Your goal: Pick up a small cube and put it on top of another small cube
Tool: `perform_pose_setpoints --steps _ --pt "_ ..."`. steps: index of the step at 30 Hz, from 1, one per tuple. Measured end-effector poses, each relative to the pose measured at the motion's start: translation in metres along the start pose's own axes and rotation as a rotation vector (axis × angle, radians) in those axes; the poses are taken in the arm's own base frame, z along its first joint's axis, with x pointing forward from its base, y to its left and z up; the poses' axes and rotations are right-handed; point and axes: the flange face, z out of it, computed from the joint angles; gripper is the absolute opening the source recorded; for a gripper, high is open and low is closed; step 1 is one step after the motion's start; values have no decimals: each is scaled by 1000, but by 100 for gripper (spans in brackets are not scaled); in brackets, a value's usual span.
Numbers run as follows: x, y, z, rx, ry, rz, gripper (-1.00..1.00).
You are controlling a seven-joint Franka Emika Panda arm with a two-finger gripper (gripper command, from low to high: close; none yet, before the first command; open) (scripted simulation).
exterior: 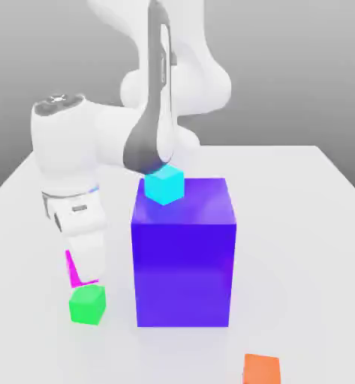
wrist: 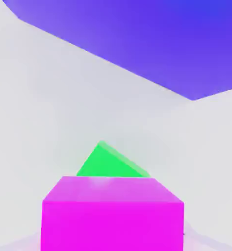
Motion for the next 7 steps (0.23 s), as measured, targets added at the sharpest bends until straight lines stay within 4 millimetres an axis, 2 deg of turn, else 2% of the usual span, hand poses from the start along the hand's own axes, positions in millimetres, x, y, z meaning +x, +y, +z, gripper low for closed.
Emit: perform_pose_setpoints --steps 4,5,7 --pt "-1 -2 19 6 -4 2 -100" --pt "-1 -3 24 8 -5 1 100" --pt "-2 -3 24 8 -5 1 100"
